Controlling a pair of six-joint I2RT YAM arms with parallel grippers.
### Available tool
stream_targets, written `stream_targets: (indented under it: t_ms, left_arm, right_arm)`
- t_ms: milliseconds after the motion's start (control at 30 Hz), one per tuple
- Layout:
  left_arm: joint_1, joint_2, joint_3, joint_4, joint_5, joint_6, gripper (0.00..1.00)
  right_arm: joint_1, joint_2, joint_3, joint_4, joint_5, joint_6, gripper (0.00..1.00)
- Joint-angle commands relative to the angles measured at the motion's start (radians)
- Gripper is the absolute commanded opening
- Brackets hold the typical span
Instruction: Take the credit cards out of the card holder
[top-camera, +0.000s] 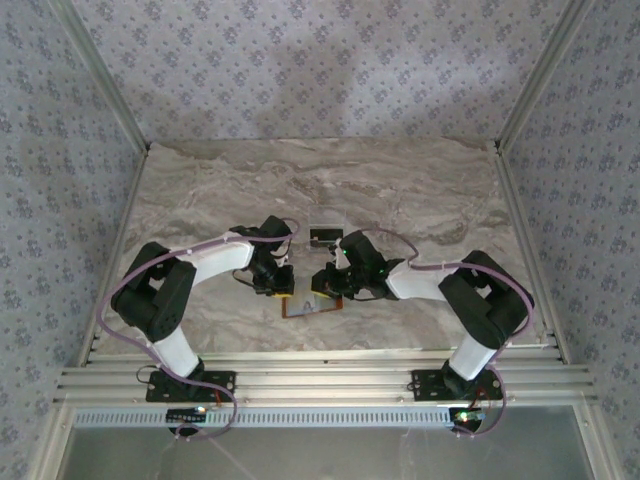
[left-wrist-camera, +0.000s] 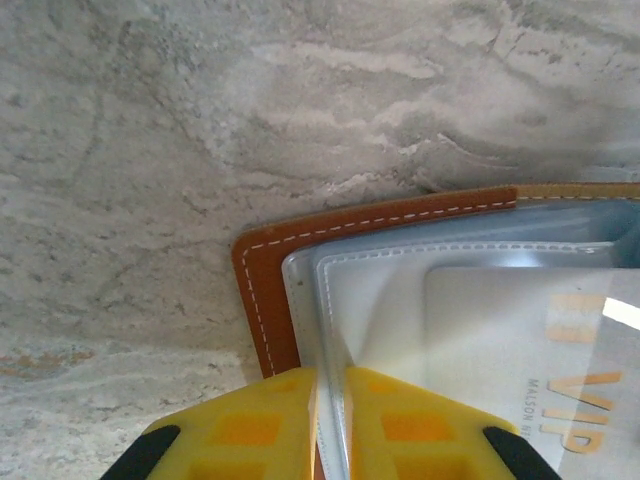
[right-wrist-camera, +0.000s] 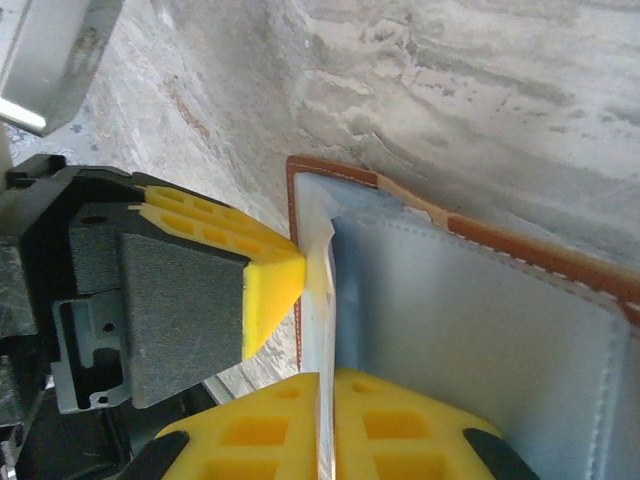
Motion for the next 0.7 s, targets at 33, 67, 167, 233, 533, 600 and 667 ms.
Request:
stream_targets:
  t_ms: [33,67,167,233,533,600,667]
  left_arm:
    - [-0.007,0.037,-0.003,-0.051,-0.056,0.013,0.16]
    - [-0.007,0.037,-0.001,-0.052,-0.058,0.014,0.16]
    - [-0.007,0.038,0.000,-0.051,-0.057,0.017,0.16]
    - [-0.007,0.038,0.001,-0.051,-0.056,0.017,0.16]
    - [-0.006,0.022,0.006,-0.081,-0.064,0.032,0.16]
    - [-0.007,0.011,0.010,-0.078,-0.066,0.038,0.16]
    - [-0.006,0.008,0.023,-0.082,-0.067,0.043,0.17]
  right_arm:
    - [0.009,0.017,0.046,-0.116,-0.033,-0.034,0.12]
    - [0.009,0.019,0.049,-0.118,-0.037,-0.032,0.11]
    - [0.009,0.029,0.062,-0.135,-0.048,-0.031,0.11]
    - [0.010,0.033,0.069,-0.148,-0.050,-0.032,0.10]
    - [-0.016,-0.082,0.065,-0.318,0.069,-0.124,0.00]
    - [-0.026,-0.119,0.069,-0.372,0.093,-0.159,0.00]
    - [-0.036,-0.158,0.070,-0.414,0.111,-0.194,0.00]
